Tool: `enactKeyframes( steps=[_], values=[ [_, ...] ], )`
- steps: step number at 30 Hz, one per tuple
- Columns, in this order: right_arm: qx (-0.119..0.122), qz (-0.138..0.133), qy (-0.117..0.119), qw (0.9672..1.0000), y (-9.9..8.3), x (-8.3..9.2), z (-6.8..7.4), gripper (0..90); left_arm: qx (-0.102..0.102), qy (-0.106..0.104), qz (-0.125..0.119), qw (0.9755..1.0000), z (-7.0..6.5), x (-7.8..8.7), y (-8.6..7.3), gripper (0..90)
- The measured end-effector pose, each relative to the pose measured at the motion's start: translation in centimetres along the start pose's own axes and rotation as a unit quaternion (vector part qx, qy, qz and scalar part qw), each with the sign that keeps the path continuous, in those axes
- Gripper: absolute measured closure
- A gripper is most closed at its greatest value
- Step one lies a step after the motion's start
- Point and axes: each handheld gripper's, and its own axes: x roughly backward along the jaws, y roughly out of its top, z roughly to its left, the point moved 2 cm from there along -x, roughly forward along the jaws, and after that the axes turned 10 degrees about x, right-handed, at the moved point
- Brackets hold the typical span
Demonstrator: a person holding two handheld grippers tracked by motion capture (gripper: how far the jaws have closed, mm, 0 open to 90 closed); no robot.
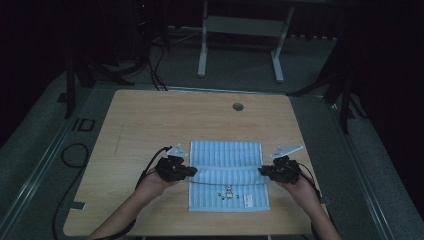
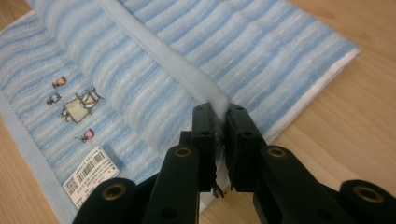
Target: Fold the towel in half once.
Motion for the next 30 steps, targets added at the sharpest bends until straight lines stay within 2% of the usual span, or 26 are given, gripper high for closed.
enactKeyframes(
  steps=[3, 5, 7, 9, 10, 11, 12, 13, 14, 15, 17, 18, 20, 24, 27, 28, 30],
  values=[
    [-0.002, -0.010, 0.000, 0.9999, 0.2, 0.6, -0.1, 82.5, -0.002, -0.004, -0.007, 1.0000, -0.6, 0.4, 0.0, 87.9],
    [0.003, -0.019, -0.001, 0.9998, 0.3, 1.4, 0.2, 82.3, -0.018, -0.010, -0.008, 0.9998, -1.2, 1.0, 0.0, 87.8],
    [0.009, -0.032, 0.000, 0.9994, 0.1, 2.3, 0.7, 82.1, -0.018, -0.013, -0.018, 0.9996, -1.7, 1.7, -0.3, 87.7],
    [0.010, -0.048, -0.002, 0.9988, -0.4, 3.6, 1.8, 81.6, -0.037, -0.015, -0.016, 0.9991, -2.7, 2.2, -1.0, 87.5],
    [0.013, -0.055, 0.000, 0.9984, -0.7, 4.0, 2.3, 80.7, -0.042, -0.032, -0.010, 0.9986, -3.4, 2.4, -1.6, 87.0],
    [0.009, -0.065, 0.015, 0.9978, -1.3, 4.7, 3.2, 74.2, -0.044, -0.053, -0.001, 0.9976, -4.0, 2.6, -2.2, 84.2],
    [0.005, -0.069, 0.037, 0.9969, -1.9, 5.1, 4.0, 70.3, -0.049, -0.065, 0.006, 0.9966, -4.4, 2.7, -2.7, 78.6],
    [0.004, -0.072, 0.048, 0.9962, -2.4, 5.4, 4.5, 69.1, -0.048, -0.077, 0.022, 0.9956, -4.8, 2.8, -3.4, 70.8],
    [0.001, -0.078, 0.057, 0.9953, -3.2, 5.7, 5.2, 66.9, -0.047, -0.081, 0.029, 0.9952, -4.9, 2.9, -3.7, 62.9],
    [-0.004, -0.078, 0.060, 0.9951, -3.7, 5.9, 5.5, 65.0, -0.042, -0.084, 0.034, 0.9950, -5.0, 3.0, -4.1, 61.6],
    [-0.013, -0.068, 0.046, 0.9966, -4.6, 6.0, 5.6, 64.4, -0.035, -0.083, 0.031, 0.9955, -4.8, 3.2, -4.3, 58.2],
    [-0.022, -0.067, 0.043, 0.9965, -4.9, 5.9, 5.5, 63.9, -0.025, -0.081, 0.029, 0.9960, -4.5, 3.2, -4.3, 57.2],
    [-0.035, -0.067, 0.051, 0.9958, -5.2, 5.6, 5.2, 63.2, -0.012, -0.078, 0.032, 0.9964, -4.2, 3.0, -4.2, 56.6],
    [-0.030, -0.051, 0.049, 0.9970, -5.3, 4.5, 5.3, 61.4, -0.019, -0.067, 0.046, 0.9965, -4.1, 2.3, -4.4, 56.5],
    [-0.031, -0.042, 0.047, 0.9975, -5.2, 3.9, 5.1, 60.7, -0.013, -0.062, 0.058, 0.9963, -3.7, 1.7, -4.4, 56.5],
    [-0.030, -0.041, 0.047, 0.9976, -5.2, 3.7, 5.0, 60.0, -0.013, -0.051, 0.064, 0.9966, -3.6, 1.4, -4.5, 55.0],
    [-0.027, -0.037, 0.046, 0.9979, -5.0, 3.4, 4.8, 57.3, -0.014, -0.044, 0.071, 0.9964, -3.4, 1.0, -4.4, 51.9]
  ],
)
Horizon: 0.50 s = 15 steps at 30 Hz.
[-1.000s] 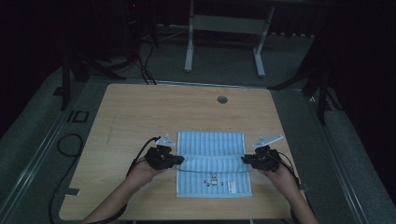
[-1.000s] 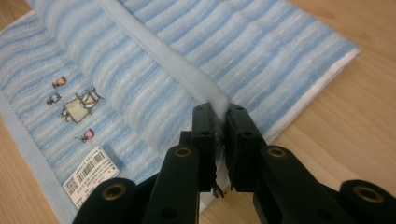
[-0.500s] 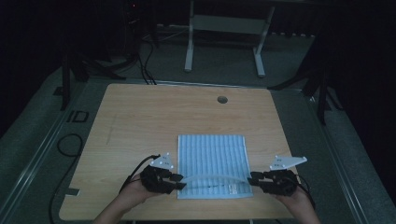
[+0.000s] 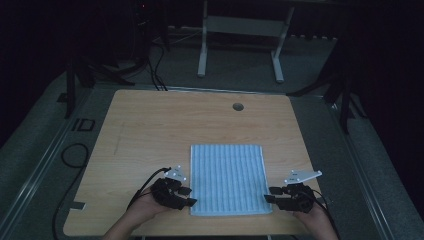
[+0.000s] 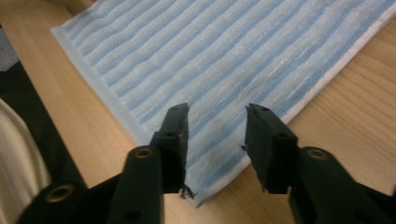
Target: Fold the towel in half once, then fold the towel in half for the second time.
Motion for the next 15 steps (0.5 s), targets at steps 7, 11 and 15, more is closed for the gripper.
enactKeyframes(
  steps=[7, 11, 15],
  values=[
    [0.005, 0.011, -0.002, 0.9999, 1.0, -1.4, -1.7, 54.0, 0.009, 0.041, 0.007, 0.9991, 1.5, -0.1, 0.6, 47.2],
    [0.009, 0.013, -0.010, 0.9998, 2.0, -1.9, -3.1, 53.8, 0.013, 0.066, 0.006, 0.9977, 2.6, 0.6, 1.6, 45.3],
    [0.015, 0.014, -0.019, 0.9996, 3.4, -2.4, -4.9, 52.1, 0.016, 0.080, 0.010, 0.9966, 3.9, 1.2, 3.3, 42.6]
  ],
)
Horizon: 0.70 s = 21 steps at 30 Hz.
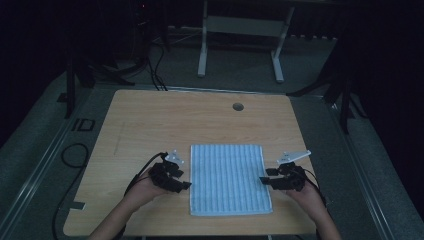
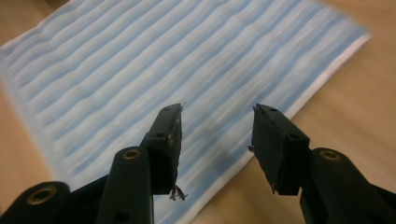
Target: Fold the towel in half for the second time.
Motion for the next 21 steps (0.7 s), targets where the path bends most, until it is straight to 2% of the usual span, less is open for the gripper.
enactKeyframes(
  steps=[5, 7, 8, 9, 10, 11, 14, 15, 17, 18, 21],
  values=[
    [-0.008, 0.009, -0.012, 0.9999, 1.6, -0.4, -2.5, 52.6, 0.022, 0.010, -0.007, 0.9997, 1.9, -0.2, 2.0, 42.6],
    [-0.013, 0.011, -0.016, 0.9997, 2.1, -0.5, -3.4, 52.7, 0.019, 0.019, -0.004, 0.9996, 2.4, -0.4, 2.6, 42.6],
    [-0.013, 0.011, -0.016, 0.9997, 2.1, -0.5, -3.4, 52.7, 0.019, 0.019, -0.004, 0.9996, 2.4, -0.4, 2.6, 42.6],
    [-0.016, 0.017, -0.020, 0.9995, 2.7, -0.7, -4.4, 52.5, 0.021, 0.025, -0.003, 0.9995, 3.1, -0.7, 3.3, 42.6],
    [-0.016, 0.017, -0.020, 0.9995, 2.7, -0.7, -4.4, 52.5, 0.021, 0.025, -0.003, 0.9995, 3.1, -0.7, 3.3, 42.6],
    [-0.019, 0.018, -0.025, 0.9993, 3.3, -1.0, -5.3, 52.4, 0.028, 0.031, -0.003, 0.9991, 3.7, -0.9, 4.0, 42.6],
    [-0.020, 0.020, -0.027, 0.9992, 3.5, -1.1, -5.8, 52.3, 0.031, 0.032, -0.007, 0.9990, 3.9, -1.0, 4.3, 42.6],
    [-0.028, 0.021, -0.033, 0.9988, 4.2, -1.3, -6.9, 52.1, 0.036, 0.037, -0.008, 0.9987, 4.3, -1.2, 4.9, 42.6],
    [-0.031, 0.022, -0.033, 0.9987, 4.4, -1.5, -7.2, 51.9, 0.034, 0.036, -0.008, 0.9987, 4.6, -1.4, 5.4, 42.6],
    [-0.034, 0.023, -0.034, 0.9986, 4.6, -1.6, -7.4, 51.9, 0.029, 0.043, -0.002, 0.9986, 4.8, -1.7, 5.7, 42.6],
    [-0.036, 0.028, -0.037, 0.9983, 5.0, -1.9, -8.0, 51.4, 0.037, 0.043, 0.002, 0.9984, 5.3, -2.2, 6.5, 42.6]
  ],
)
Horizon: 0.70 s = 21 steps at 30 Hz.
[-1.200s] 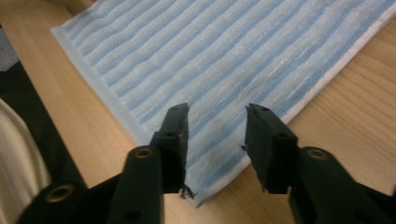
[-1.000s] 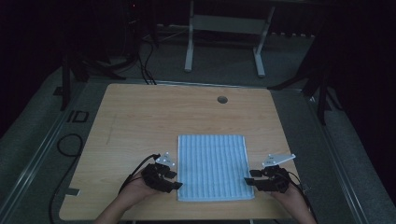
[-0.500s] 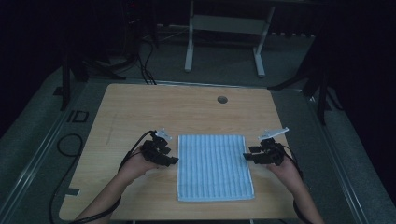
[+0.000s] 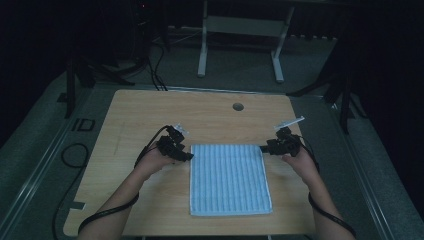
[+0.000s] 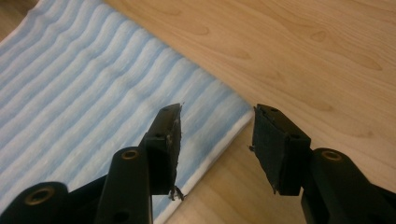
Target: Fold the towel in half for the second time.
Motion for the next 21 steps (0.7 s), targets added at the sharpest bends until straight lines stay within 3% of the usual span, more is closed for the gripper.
enactKeyframes(
  steps=[11, 16, 18, 21],
  values=[
    [-0.026, 0.029, -0.006, 0.9992, 1.2, -2.7, -2.3, 48.2, 0.015, 0.008, -0.002, 0.9999, 0.9, -2.2, 2.6, 39.9],
    [-0.045, 0.038, -0.004, 0.9983, 1.4, -3.5, -2.8, 48.1, 0.017, 0.005, 0.000, 0.9998, 0.9, -2.7, 3.1, 39.3],
    [-0.046, 0.057, 0.000, 0.9973, 1.3, -4.5, -2.8, 48.2, 0.011, 0.009, 0.004, 0.9999, 0.7, -3.1, 3.2, 41.6],
    [-0.043, 0.065, 0.002, 0.9970, 1.3, -5.2, -2.7, 48.8, 0.010, 0.008, 0.013, 0.9998, 0.7, -3.8, 3.2, 41.8]
  ],
)
